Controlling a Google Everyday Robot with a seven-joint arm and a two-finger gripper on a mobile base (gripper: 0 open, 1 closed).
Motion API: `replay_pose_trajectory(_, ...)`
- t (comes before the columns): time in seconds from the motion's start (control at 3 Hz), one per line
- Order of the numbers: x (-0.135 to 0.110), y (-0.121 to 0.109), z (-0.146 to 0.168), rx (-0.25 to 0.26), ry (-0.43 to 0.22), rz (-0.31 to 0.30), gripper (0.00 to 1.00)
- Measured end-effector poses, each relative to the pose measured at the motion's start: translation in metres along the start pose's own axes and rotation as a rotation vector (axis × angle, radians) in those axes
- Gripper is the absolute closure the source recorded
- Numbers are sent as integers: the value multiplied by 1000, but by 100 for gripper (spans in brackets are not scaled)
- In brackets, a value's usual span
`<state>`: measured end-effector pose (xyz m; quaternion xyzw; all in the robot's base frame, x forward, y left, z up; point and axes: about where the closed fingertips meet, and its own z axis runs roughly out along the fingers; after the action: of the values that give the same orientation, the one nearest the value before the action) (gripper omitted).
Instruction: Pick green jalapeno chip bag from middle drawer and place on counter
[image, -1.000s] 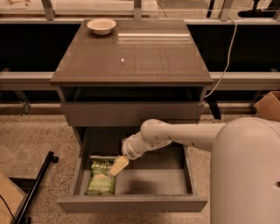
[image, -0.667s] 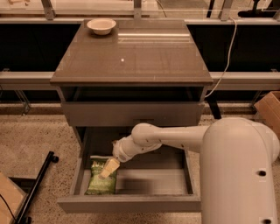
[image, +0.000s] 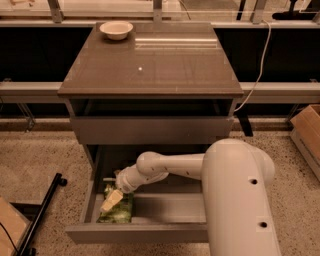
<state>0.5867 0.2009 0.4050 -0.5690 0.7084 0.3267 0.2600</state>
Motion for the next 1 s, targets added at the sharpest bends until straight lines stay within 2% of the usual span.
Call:
replay_pose_trajectory(0.33, 16, 1, 28, -23, 39, 22, 0)
replay_pose_trajectory(0.67, 34, 4, 35, -20, 67, 74, 26)
replay_pose_trajectory(1.0, 36, 6, 32, -13, 78, 88, 49)
